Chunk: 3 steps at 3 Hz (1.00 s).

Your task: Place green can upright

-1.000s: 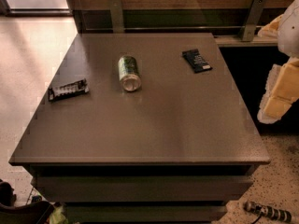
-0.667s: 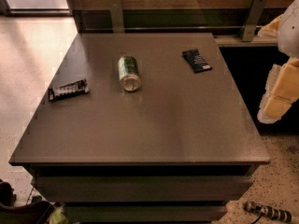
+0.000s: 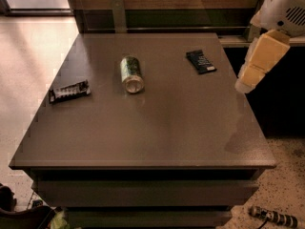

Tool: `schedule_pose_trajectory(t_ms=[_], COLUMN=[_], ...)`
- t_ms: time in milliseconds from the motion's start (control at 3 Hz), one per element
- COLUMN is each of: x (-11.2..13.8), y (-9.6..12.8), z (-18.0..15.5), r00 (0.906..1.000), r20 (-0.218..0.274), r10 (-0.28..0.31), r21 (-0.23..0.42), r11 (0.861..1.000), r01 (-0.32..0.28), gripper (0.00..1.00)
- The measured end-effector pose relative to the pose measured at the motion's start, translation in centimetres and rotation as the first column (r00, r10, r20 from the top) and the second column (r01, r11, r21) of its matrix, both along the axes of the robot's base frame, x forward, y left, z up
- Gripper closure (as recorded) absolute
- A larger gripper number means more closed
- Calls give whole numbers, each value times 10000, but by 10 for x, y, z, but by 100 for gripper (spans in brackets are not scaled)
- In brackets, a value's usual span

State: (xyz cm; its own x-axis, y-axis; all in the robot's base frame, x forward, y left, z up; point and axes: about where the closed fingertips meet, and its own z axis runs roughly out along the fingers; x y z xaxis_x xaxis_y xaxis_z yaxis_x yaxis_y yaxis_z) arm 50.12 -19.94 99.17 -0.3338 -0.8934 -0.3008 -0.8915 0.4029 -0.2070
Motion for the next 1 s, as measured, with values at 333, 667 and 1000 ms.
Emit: schedule_pose_trajectory(t_ms=[333,667,1000], x=[41,85,114], y=[19,52,79], z=[3,3,-1], r00=[9932,9687,9239], r20=[-472,-933,-1277], r10=[-1064,-2301,-3608], r21=[497,683,769], r11=[9928,9692,9251], r01=[1087,2368,3719], gripper=[0,0,0])
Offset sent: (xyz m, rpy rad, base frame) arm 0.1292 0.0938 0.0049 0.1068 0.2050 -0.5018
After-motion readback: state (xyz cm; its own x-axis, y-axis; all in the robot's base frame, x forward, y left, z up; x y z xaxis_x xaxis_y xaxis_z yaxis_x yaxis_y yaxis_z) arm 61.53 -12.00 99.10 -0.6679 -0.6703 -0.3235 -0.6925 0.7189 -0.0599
